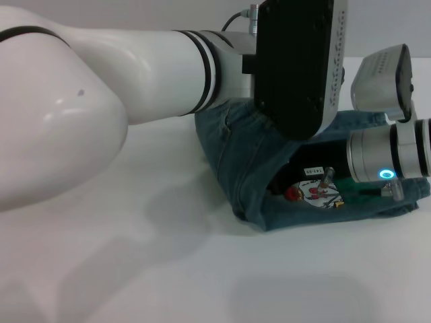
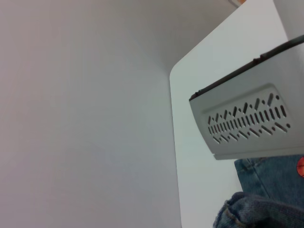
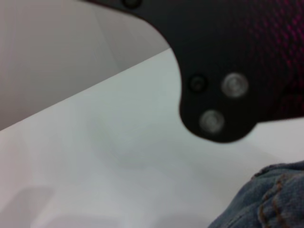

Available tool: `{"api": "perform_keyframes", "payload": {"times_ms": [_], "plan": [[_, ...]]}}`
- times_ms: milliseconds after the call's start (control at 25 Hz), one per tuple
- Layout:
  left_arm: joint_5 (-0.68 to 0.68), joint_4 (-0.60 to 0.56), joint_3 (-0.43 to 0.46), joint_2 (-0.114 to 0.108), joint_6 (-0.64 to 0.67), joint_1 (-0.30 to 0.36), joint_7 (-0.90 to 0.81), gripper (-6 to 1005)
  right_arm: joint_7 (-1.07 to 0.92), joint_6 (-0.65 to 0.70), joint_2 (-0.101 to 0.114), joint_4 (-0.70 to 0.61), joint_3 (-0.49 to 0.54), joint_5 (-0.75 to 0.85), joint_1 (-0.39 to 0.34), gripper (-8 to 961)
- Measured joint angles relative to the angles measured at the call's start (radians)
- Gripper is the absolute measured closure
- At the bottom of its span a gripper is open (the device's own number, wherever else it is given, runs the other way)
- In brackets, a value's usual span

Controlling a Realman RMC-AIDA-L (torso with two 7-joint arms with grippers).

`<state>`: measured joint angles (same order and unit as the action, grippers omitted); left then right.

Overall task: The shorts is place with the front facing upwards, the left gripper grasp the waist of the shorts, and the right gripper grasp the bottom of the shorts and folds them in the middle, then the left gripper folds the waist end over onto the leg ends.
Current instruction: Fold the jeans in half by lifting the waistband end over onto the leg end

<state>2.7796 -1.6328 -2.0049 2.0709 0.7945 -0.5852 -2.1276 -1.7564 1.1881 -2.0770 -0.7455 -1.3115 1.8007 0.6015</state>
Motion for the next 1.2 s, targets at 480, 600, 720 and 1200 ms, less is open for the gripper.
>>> {"api": "perform_keyframes", "payload": {"times_ms": [480, 600, 720, 1200], "plan": [[0.001, 0.002, 0.008, -0.002, -0.001, 0.005, 0.0, 864, -0.006, 0.005, 0.007, -0.038, 0.009, 0.007, -0.087, 861], [0.0, 0.004, 0.008, -0.002, -0.005, 0.005, 0.0, 863, -0.009, 0.007, 0.007, -0.08, 0.012, 0.008, -0.126, 861], [0.0, 0.008, 0.008, -0.002, -0.01, 0.005, 0.0, 863, -0.011, 0.008, 0.007, -0.115, 0.024, 0.005, -0.163, 861], [-0.001, 0.02, 0.009, 0.0, -0.028, 0.003, -0.003, 859, -0.024, 0.018, 0.016, -0.191, 0.166, 0.019, -0.269, 860]]}}
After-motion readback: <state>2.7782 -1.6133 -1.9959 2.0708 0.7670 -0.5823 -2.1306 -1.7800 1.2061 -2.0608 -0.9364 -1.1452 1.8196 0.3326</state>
